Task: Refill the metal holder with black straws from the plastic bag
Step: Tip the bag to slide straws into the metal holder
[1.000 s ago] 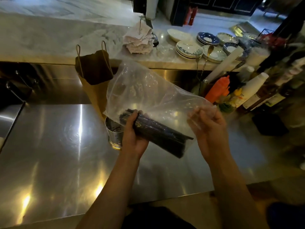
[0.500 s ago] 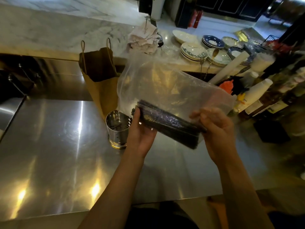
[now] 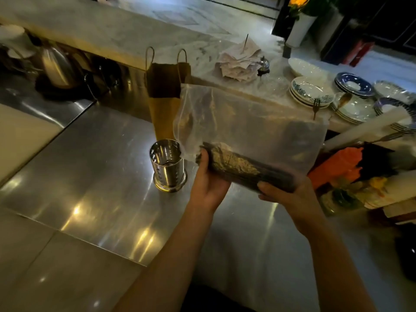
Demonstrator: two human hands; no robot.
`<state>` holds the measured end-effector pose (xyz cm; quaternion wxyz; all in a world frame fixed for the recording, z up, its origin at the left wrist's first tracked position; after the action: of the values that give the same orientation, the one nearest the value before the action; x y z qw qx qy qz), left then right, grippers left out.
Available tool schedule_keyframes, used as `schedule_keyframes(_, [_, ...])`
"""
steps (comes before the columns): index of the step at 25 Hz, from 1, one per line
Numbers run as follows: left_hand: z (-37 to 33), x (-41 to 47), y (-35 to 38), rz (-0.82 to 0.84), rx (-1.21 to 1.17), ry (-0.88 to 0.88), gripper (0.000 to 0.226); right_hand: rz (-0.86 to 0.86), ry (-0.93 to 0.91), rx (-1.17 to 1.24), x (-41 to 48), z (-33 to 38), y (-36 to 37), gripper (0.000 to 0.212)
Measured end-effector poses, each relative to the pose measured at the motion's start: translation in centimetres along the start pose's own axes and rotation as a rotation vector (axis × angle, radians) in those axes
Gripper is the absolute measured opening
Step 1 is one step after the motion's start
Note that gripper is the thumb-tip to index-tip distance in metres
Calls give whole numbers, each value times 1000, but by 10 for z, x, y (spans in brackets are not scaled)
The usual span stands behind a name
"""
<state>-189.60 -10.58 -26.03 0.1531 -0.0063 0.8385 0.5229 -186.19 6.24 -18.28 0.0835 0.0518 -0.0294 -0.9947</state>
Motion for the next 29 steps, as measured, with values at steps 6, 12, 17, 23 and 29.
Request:
schedule_keyframes(6, [-37, -16, -30, -446, 229, 80, 56, 46, -38, 30, 16, 8, -15, 46])
schedule_keyframes(12, [-131, -19, -70, -734, 599, 478, 39, 64, -22, 1, 29, 16, 2, 39])
schedule_keyframes(17, [-161, 15, -70, -531, 893, 341, 65, 75, -8, -66, 30, 27, 22, 36])
schedule_keyframes(23, [-161, 25, -75, -508, 949, 262, 73, 65, -15, -159, 31, 37, 37, 34])
schedule_keyframes(29, [-162, 22, -68, -543, 963, 308, 61, 55, -32, -187, 33, 47, 45, 32])
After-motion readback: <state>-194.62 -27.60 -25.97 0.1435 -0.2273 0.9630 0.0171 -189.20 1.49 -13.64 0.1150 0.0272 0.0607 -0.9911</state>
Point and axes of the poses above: each hand's wrist, its own x-axis towards the middle knuckle, its own y-axis out of the palm, z = x × y, the point moved 4 cm from there along x, towards the middle knuckle, and after that the axes turned 12 degrees about x, right-handed, at the moved point
